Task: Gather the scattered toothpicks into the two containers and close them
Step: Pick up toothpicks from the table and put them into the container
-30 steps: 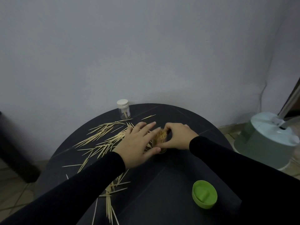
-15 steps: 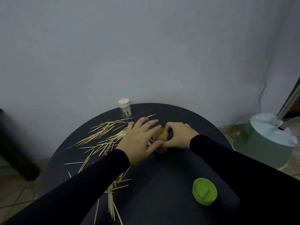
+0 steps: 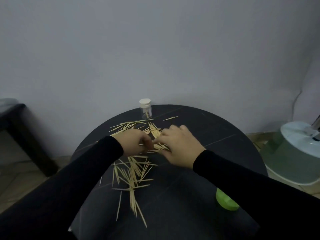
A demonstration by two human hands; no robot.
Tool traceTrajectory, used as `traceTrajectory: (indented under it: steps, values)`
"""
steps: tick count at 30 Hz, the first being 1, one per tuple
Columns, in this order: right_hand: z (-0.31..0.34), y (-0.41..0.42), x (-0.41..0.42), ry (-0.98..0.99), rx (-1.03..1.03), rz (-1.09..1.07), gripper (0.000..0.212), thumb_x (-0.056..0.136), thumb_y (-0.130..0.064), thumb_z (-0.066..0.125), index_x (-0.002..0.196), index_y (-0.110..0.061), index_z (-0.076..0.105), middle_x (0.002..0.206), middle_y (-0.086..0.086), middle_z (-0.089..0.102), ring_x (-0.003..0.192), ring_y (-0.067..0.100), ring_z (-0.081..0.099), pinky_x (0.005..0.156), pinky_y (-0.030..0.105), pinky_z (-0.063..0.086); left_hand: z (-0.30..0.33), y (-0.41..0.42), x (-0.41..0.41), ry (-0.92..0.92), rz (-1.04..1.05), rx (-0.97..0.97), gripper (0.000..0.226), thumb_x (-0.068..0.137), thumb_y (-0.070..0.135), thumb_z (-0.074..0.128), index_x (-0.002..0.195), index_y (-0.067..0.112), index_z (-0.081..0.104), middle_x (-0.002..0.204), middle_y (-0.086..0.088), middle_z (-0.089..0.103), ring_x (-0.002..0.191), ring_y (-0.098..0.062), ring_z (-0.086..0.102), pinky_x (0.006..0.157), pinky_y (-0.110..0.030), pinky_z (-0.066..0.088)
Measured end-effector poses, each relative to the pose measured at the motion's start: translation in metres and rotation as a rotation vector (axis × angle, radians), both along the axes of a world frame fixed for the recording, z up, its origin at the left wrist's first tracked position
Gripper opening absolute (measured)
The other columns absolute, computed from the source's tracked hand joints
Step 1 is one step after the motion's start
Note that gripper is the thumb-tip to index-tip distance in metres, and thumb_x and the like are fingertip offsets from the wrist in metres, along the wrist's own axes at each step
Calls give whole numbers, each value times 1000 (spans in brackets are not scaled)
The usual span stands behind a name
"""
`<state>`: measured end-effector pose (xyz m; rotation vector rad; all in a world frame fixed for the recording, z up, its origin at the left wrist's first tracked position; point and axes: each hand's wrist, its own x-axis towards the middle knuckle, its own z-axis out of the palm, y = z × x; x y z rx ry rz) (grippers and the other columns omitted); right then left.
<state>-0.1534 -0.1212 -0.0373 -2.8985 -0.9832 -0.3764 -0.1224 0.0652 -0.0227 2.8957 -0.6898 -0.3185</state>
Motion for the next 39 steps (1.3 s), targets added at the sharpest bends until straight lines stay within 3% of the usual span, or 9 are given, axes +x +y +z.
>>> traceTrajectory:
  steps: [2, 4, 7, 12, 18, 22, 25, 33, 39]
  values:
    - [-5, 19, -15, 128, -89, 148, 36, 95, -42, 51, 130, -33, 53, 124, -7, 55, 114, 14, 44, 99, 37, 29, 1, 12, -8, 61, 4, 46, 19, 90, 19, 61, 93, 38, 63, 95, 19, 59, 91, -3, 55, 81, -19, 42]
    - [-8, 31, -27, 228, -103, 208, 36, 92, -52, 53, 119, -31, 62, 111, -10, 62, 104, 12, 51, 95, 36, 32, 2, 24, -17, 111, 23, 56, 18, 86, 19, 66, 91, 36, 65, 93, 18, 60, 88, -3, 55, 78, -19, 42]
    - [-9, 45, -42, 334, -88, 126, 54, 76, -75, 54, 97, -27, 66, 84, -11, 66, 80, 7, 59, 90, 35, 39, 1, 41, -34, 180, 6, 61, 16, 83, 24, 71, 93, 37, 66, 93, 16, 61, 86, 1, 53, 74, -17, 40]
    - [-11, 64, -58, 393, -171, -14, 62, 72, -80, 54, 87, -21, 67, 81, -6, 66, 78, 11, 58, 89, 37, 39, -4, 59, -61, 258, -50, 76, 23, 83, 20, 70, 95, 39, 65, 95, 16, 59, 80, 2, 50, 69, -13, 36]
    - [-15, 72, -63, 446, -156, -107, 45, 81, -66, 58, 92, -23, 67, 87, -6, 65, 85, 14, 59, 92, 39, 40, -37, 77, -87, 153, -193, -124, 31, 81, 22, 72, 105, 41, 66, 104, 21, 48, 100, 0, 50, 92, -27, 45]
    - [-11, 71, -57, 506, -142, -163, 25, 87, -48, 62, 95, -26, 68, 94, -7, 67, 93, 13, 58, 97, 38, 39, -54, 86, -91, 23, -219, -245, 18, 85, 29, 69, 100, 39, 70, 107, 18, 50, 100, 3, 50, 90, -26, 46]
    - [-8, 69, -49, 502, -163, -199, 21, 90, -41, 62, 101, -24, 67, 103, -5, 67, 101, 16, 58, 100, 40, 38, -59, 82, -88, -41, -231, -312, 9, 86, 32, 67, 93, 37, 70, 104, 19, 52, 98, 2, 53, 87, -26, 48]
    - [-6, 66, -15, 357, -319, -201, 25, 92, -37, 59, 112, -23, 62, 113, 0, 64, 111, 22, 56, 102, 46, 31, -56, 75, -61, -172, -176, -170, 7, 88, 35, 63, 95, 35, 64, 112, 18, 46, 101, 3, 46, 91, -24, 47]
    - [-1, 68, 12, 357, -411, -97, 56, 88, -40, 65, 139, -29, 44, 135, -1, 54, 126, 22, 46, 103, 46, 33, -53, 68, -36, -149, -112, -101, 38, 90, 36, 60, 127, 32, 55, 129, 12, 48, 116, -5, 45, 101, -27, 41]
